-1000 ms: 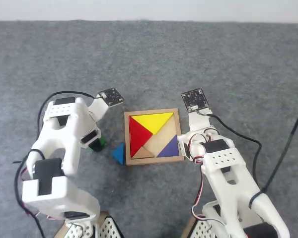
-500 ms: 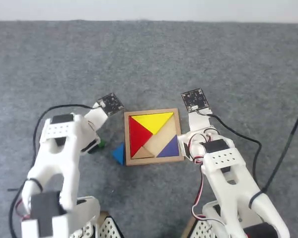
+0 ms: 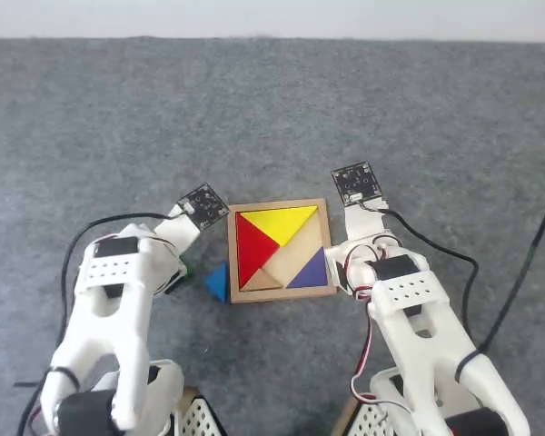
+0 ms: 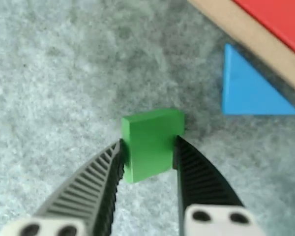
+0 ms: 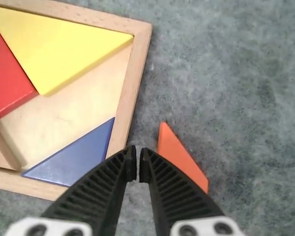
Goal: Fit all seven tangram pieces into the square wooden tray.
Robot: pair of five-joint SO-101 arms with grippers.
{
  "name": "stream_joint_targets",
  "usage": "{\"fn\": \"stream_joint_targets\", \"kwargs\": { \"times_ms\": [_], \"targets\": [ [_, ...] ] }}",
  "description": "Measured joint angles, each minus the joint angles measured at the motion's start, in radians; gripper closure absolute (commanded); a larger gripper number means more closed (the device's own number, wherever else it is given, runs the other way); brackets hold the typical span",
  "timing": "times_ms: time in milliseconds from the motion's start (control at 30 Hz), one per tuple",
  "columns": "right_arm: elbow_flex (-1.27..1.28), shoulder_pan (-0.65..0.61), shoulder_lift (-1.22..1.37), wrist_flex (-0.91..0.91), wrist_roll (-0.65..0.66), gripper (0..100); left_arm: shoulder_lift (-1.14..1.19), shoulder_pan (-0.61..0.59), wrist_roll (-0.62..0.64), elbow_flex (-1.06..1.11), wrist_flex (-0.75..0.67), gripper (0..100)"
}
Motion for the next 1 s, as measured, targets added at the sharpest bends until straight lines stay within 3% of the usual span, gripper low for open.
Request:
{"fn": "stream_joint_targets", "kwargs": {
  "times_ms": [1000],
  "targets": [
    [0.000,0.000,0.000,0.000,0.000,96.5,-0.057,0.071,0.025,0.015,0.117,91]
  ]
}}
